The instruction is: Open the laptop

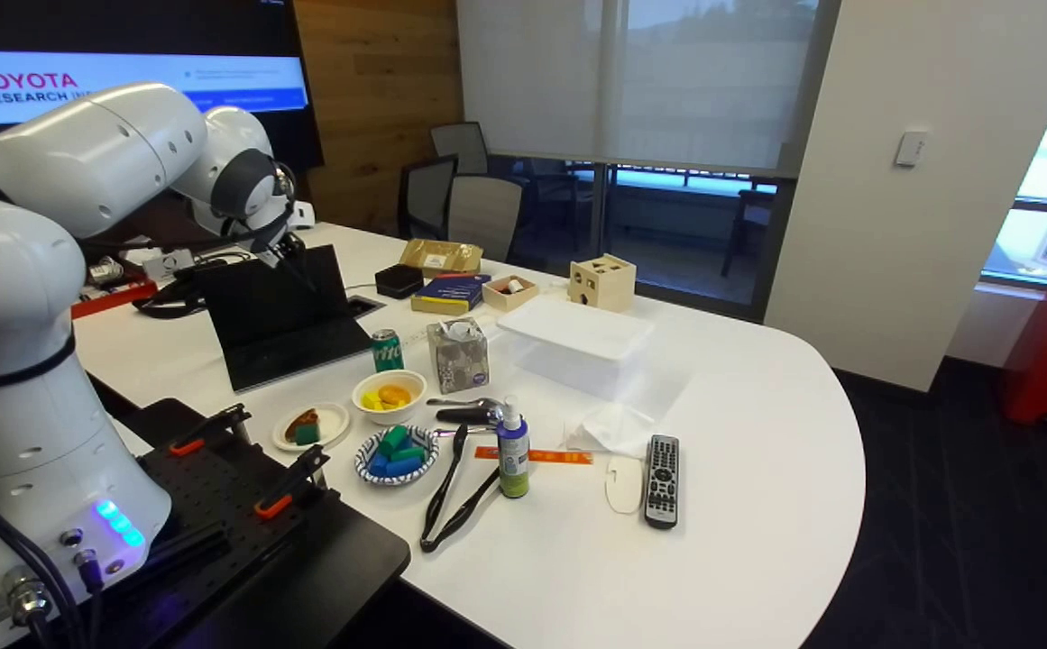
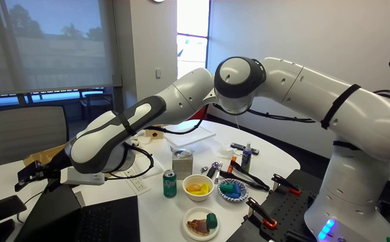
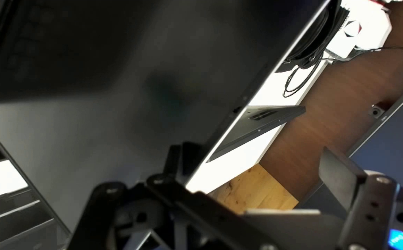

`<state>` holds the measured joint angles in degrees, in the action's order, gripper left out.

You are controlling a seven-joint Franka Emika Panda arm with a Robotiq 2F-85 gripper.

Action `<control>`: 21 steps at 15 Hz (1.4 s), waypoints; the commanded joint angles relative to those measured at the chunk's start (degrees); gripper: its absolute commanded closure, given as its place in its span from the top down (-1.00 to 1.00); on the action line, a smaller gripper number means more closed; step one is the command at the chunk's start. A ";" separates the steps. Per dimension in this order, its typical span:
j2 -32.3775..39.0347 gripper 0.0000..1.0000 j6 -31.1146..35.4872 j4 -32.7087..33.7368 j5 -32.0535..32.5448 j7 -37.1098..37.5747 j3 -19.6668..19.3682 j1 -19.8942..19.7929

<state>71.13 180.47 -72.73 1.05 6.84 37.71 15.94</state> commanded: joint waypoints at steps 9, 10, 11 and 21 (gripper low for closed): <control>-14.53 1.00 -0.75 -11.90 -1.07 3.49 -8.60 -1.21; -18.14 1.00 -2.21 -14.68 -1.85 5.44 -11.80 -0.31; -20.64 1.00 -4.32 -16.42 -1.52 7.69 -14.74 0.68; -43.97 1.00 -21.02 -40.07 -2.67 11.81 -29.56 8.48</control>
<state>34.79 162.67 -104.07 -1.37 17.40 9.44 23.41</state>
